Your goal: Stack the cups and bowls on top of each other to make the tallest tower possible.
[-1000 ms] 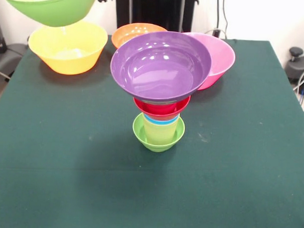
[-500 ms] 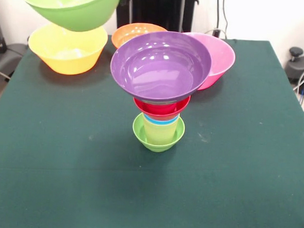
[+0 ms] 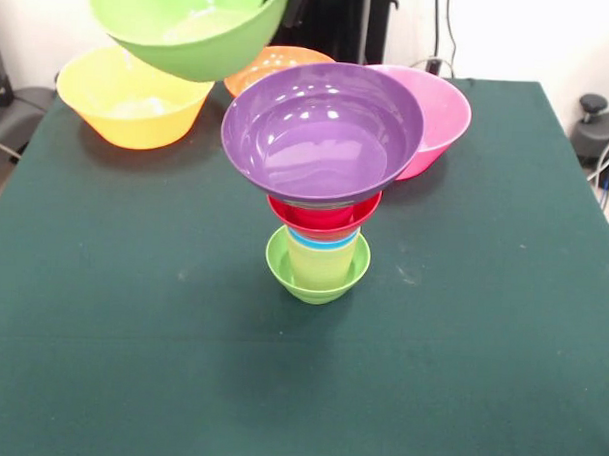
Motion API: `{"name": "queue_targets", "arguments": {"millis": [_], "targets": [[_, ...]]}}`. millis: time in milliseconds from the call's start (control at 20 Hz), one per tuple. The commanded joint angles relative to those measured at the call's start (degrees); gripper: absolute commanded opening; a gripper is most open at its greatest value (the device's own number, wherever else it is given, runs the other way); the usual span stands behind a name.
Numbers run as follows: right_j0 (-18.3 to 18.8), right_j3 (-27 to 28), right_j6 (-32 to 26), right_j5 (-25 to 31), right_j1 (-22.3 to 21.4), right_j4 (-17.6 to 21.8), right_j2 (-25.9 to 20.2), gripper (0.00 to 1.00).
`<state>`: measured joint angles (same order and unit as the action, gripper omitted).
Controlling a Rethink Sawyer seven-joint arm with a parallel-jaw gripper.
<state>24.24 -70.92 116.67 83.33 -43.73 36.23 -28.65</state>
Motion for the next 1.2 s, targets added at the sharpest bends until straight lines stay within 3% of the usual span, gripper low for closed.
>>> {"name": "queue_targets", "arguments": {"millis": [50, 1200], "targets": [[-2.92, -1.94, 4.62, -1.21, 3.78, -0.48, 2.97, 0.0], [-6.47, -1.43, 6.87, -2.02, 3.94, -2.74, 7.38, 0.0]]}}
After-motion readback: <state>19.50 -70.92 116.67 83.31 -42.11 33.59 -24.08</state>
